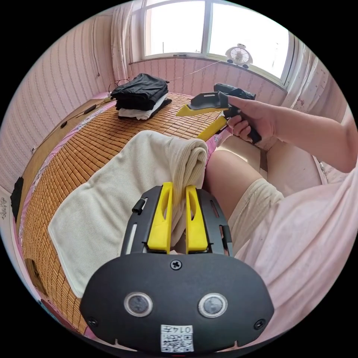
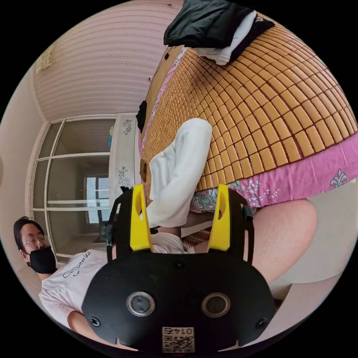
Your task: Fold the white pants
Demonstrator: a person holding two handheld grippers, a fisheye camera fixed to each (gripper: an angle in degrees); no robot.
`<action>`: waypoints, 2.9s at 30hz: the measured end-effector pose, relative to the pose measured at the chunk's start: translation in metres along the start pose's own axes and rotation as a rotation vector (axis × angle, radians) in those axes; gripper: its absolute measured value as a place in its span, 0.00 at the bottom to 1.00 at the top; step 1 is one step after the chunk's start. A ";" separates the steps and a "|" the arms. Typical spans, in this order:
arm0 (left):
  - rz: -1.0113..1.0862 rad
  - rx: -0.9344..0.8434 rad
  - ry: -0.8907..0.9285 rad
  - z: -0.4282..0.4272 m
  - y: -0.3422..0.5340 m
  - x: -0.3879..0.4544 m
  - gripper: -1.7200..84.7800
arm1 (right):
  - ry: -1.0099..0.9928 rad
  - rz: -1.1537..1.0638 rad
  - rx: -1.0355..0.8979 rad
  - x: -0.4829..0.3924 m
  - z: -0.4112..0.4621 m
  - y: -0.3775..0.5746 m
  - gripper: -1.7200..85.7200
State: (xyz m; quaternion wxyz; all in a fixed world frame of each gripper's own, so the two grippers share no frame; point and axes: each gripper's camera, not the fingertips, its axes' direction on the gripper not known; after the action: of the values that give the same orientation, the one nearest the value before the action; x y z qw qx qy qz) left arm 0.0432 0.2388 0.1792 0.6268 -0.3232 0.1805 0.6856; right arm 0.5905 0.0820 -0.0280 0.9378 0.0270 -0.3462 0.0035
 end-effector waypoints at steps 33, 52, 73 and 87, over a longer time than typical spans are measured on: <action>-0.514 0.081 -0.028 0.000 0.169 -0.114 0.09 | -0.032 -0.419 -0.346 -0.148 0.208 -0.065 0.06; -0.568 0.007 0.000 0.108 0.156 -0.184 0.01 | 0.669 -0.593 -0.409 -0.136 0.294 0.077 0.02; -0.803 0.152 0.438 0.213 0.215 -0.339 0.27 | 0.137 -0.088 0.044 -0.036 0.176 -0.001 0.28; -0.911 0.378 0.545 0.224 0.293 -0.331 0.13 | 0.311 -0.582 -0.182 -0.200 0.244 0.014 0.16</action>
State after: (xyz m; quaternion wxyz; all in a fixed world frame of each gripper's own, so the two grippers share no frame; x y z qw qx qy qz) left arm -0.2893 0.0955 0.5168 0.8372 -0.4161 0.2976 0.1934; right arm 0.2797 0.0859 0.0274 0.9395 0.0401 -0.1757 -0.2912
